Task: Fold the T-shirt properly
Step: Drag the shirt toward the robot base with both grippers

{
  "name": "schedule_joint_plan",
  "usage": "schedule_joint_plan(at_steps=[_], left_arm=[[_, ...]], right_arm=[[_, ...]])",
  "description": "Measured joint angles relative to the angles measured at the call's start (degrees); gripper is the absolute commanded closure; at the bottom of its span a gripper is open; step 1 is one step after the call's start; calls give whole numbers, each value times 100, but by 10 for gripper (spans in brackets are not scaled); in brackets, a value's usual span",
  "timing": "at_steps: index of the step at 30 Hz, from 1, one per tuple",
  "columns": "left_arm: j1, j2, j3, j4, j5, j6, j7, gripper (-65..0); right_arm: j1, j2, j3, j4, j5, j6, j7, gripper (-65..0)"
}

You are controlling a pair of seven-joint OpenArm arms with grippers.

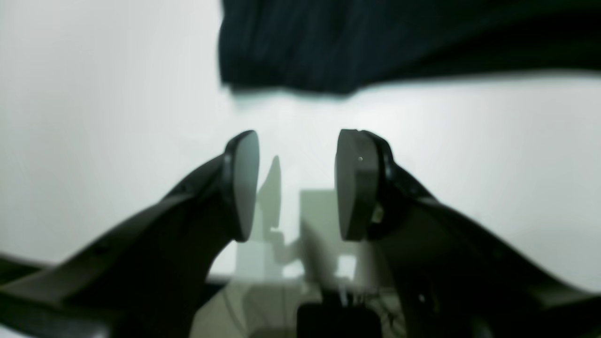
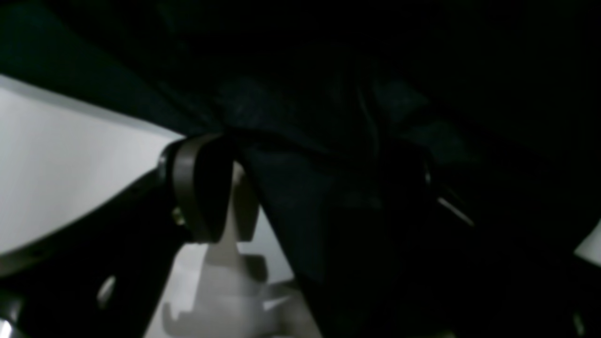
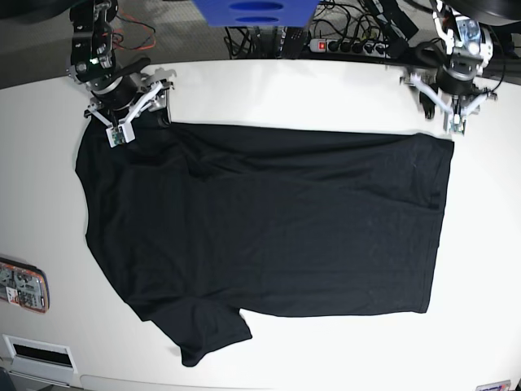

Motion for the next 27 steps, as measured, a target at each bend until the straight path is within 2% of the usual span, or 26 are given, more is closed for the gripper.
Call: schedule_joint_plan(at_steps=[3,7,10,13,15,18,21,27], left_arm=[[-66,7,-155,4,-35,-44,13,-264],[-890,-31,-328,2,35,33,20,-264],[-1403,-39,-254,-160,-74,-55,-122,-264],[-1825,-7,-28,-732,107,48,76,-264],[-1963,-24,168,-1023,55,7,11,-264],[-2105,13,282,-1541,-63,-63,-278,-264],[-2173,7,330,-2173,52,26,-719,-264],[-1762,4,321,-2188,-76,7,-1274,-264]], right_arm=[[-7,2,-9,0,0,0,0,-461],[9,4,-11,-2,0,-2,-37,-461],[9,2,-15,-2,-2,-2,-37,-461],[11,7,-17,2,-2,-4,-37,-461],[9,0,-17,11,-46,-2,-39,-461],[9,2,-22,11,-39,-2,-35,-461],[7,0,-22,13,-42,-2,-37,-461],[7,0,-20,13,-39,-2,-37,-461]])
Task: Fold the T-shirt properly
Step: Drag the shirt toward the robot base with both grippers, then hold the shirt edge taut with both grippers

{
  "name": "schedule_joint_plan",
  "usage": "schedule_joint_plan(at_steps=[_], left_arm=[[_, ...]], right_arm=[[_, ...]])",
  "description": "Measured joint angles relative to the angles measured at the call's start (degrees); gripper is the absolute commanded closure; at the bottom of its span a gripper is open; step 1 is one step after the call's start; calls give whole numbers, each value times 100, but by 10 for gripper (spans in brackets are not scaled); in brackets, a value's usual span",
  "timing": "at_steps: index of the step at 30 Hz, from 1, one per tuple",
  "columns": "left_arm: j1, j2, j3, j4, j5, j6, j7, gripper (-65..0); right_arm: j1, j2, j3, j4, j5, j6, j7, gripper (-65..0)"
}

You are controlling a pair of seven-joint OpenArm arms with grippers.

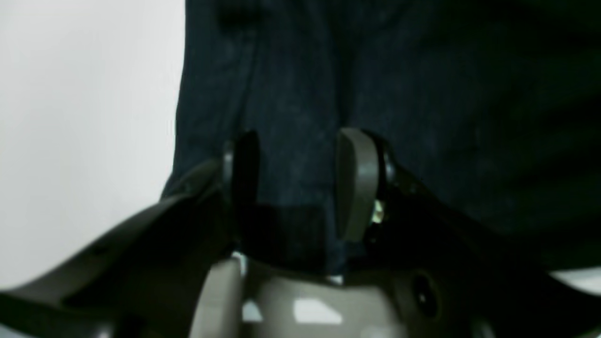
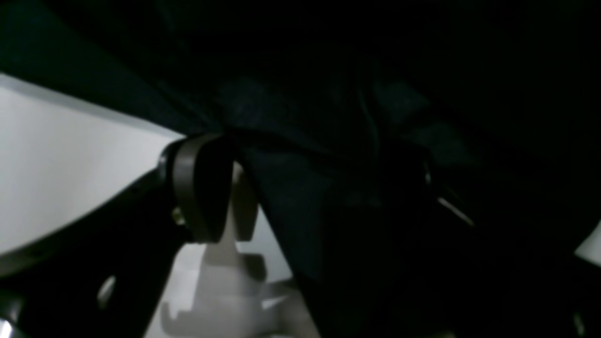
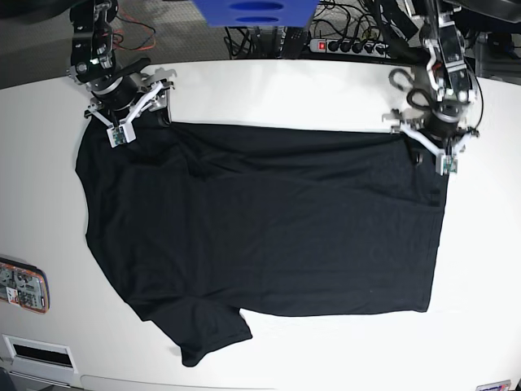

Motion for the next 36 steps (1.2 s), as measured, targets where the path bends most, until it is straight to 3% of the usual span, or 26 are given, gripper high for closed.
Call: schedule_joint_plan(at_steps=[4,8,15,23,30,36], left_arm=[[256,11,-280,11,-79,-59,-74,-264],[817,-33,-503,-184,-605,-66,-822,-264],[1379,-190,-640,-199,-918,-98,-1121,-264],[1475,-157,-1121,-212,-911,-170,-988,-264],[1600,-157,-1139,-151,-911,-120,-1008,-264],[1480,-133,-1117,216,-699,-33,-645,-264]], right_arm=[[-94,17,20,11,9,4,72,-461],[-350,101,155,37,81,42,116,-461],[-815,101,258,223,79,24,205,-461],[-1060,98,470,393,59,22,-11,-461],[-1049,96,452,487,39,20,-131,-461],[-1047,96,442,487,37,17,-153,-461]])
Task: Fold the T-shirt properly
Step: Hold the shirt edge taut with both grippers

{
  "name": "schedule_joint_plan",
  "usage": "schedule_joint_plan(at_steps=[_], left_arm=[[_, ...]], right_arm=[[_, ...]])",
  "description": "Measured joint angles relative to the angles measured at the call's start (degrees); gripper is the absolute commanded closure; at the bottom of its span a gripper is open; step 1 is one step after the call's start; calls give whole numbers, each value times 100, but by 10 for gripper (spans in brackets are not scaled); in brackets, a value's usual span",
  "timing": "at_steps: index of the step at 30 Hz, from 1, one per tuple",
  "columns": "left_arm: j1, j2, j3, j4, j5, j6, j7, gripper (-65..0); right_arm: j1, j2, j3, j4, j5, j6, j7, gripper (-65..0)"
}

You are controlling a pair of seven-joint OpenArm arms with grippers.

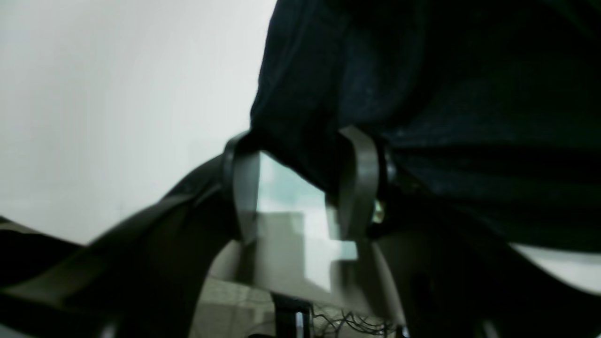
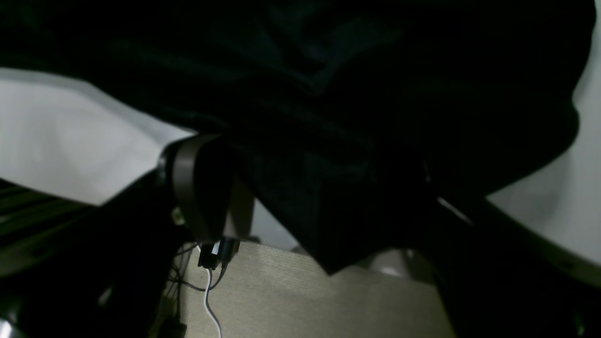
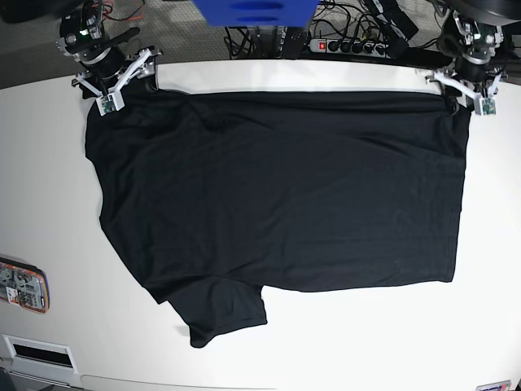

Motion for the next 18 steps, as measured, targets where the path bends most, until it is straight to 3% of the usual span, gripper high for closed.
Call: schedule_joint_plan(at_steps=[5,9,18], left_arm=[[-131,192,48,621,0,-26,-76,-264],[35,251,76,686,59,83,44,-264],[-197,260,260,966,31,-11,-31,-264]], right_arm=[[-17,-4,-11,199,-63,-9,-293,-461],[-17,0,-4,271,-63,-13,-269,-461],[-7,0,-7,393,-70,-13,-306,-461]])
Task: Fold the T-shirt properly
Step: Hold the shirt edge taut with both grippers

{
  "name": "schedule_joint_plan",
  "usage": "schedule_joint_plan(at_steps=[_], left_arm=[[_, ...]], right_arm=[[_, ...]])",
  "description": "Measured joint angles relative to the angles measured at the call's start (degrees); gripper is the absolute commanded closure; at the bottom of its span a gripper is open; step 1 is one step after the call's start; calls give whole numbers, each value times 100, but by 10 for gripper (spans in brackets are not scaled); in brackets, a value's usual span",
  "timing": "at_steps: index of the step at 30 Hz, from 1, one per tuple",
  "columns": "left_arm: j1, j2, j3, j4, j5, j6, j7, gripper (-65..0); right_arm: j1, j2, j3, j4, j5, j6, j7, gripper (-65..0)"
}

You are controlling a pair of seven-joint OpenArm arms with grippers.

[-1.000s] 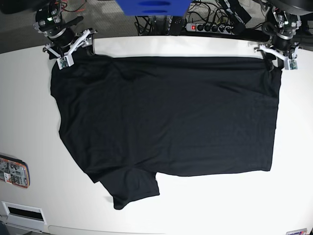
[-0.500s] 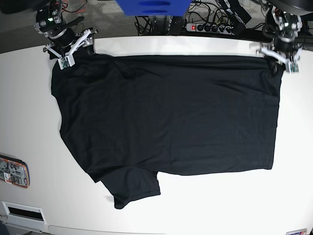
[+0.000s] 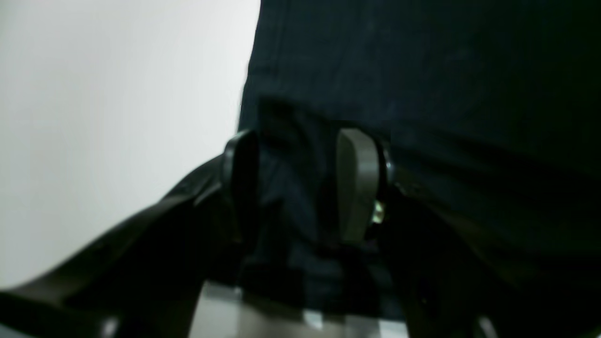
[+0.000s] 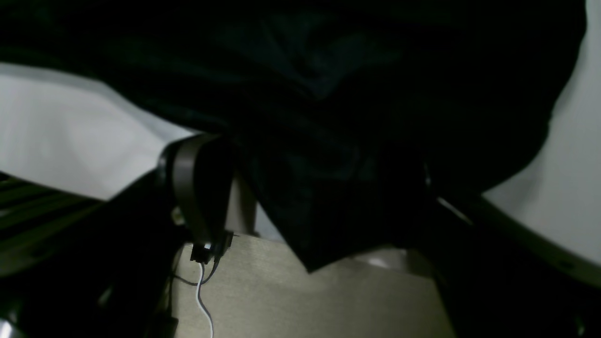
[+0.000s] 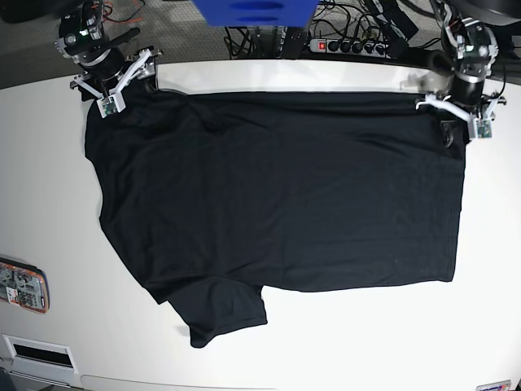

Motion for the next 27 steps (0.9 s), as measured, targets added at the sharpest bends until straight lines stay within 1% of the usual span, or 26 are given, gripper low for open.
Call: schedule_joint_plan(at_steps=[6,12,16,20,25,26,27], left_arm=[[-11,-2,4,20,0,24,0,-264],[13,-13,4,365,9,20,2,-264],[22,-11,4,365,17,22,9,-264],[20,-11,4,365,17,22,7,-264],[33,0,9,365,17,22,9,-264],[35,0,11,365,17,24,9,-264],[37,2,9,365,17,22,9,-264]], right_arm=[[20,-2,-2,90,-17,-2,24,-461],[28,0,24,195,-17,-2,81,-461],[24,-7,96,195,-26,22,389,-461],[20,-2,487,195,-35,0,546,-461],[0,0,901,195,-37,0,879,-461],[-48,0,920,195,-48,39,1032,-461],[-133,9,920,197,-48,164,1169,-461]])
